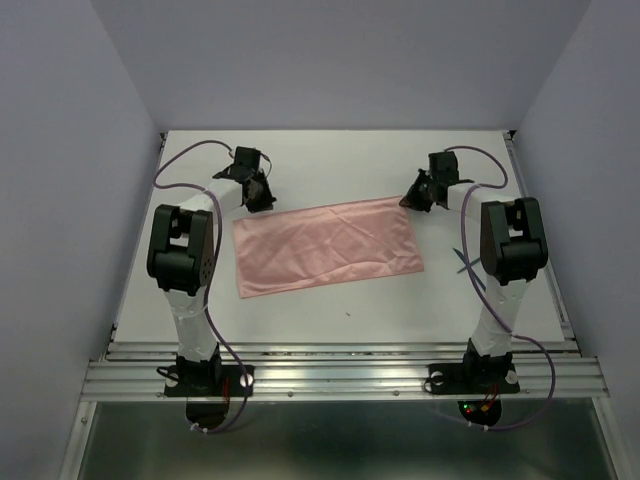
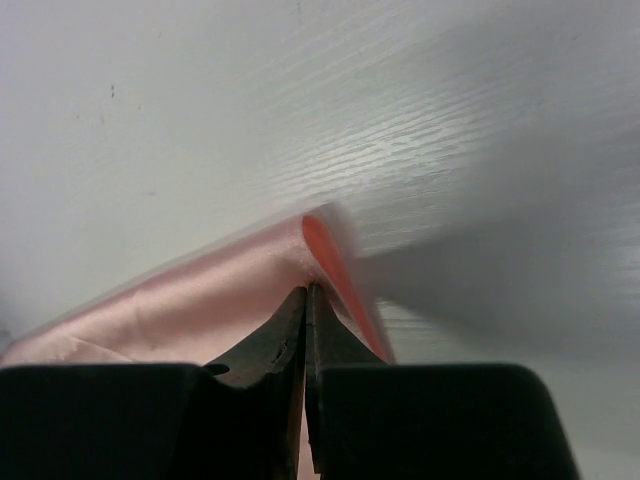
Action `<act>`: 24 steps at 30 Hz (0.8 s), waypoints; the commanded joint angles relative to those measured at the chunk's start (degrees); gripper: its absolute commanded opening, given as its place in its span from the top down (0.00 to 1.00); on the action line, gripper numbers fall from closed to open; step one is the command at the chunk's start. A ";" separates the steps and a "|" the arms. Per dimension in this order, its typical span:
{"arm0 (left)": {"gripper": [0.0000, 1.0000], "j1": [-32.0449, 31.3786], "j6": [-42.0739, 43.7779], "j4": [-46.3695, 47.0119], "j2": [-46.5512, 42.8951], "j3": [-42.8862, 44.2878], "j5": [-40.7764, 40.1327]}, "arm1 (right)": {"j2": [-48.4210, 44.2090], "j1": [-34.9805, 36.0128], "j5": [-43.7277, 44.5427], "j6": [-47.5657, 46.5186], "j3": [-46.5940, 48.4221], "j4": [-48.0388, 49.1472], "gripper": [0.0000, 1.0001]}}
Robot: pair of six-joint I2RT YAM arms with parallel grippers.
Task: Fold the napkin into a case and place the utensils inside
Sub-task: Smooth out the rectangle-folded napkin at the center of the board.
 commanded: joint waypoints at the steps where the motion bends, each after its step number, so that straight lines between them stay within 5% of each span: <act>1: 1.00 0.36 0.43 -2.34 -7.36 -0.55 -3.10 | -3.00 0.64 -1.59 -1.55 -0.48 1.42 0.94; 14: 1.00 5.72 -3.18 -4.54 -11.24 -11.01 -8.54 | -3.35 0.64 -1.76 -1.38 -2.33 1.77 0.94; 21: 1.00 6.34 -3.80 -3.39 -5.61 -7.95 -10.84 | -6.24 0.64 -1.85 -1.99 -5.49 1.68 0.93; 24: 1.00 6.25 -3.80 -3.22 -4.73 -6.71 -9.35 | -9.84 0.64 -0.45 -3.22 -6.46 1.33 0.85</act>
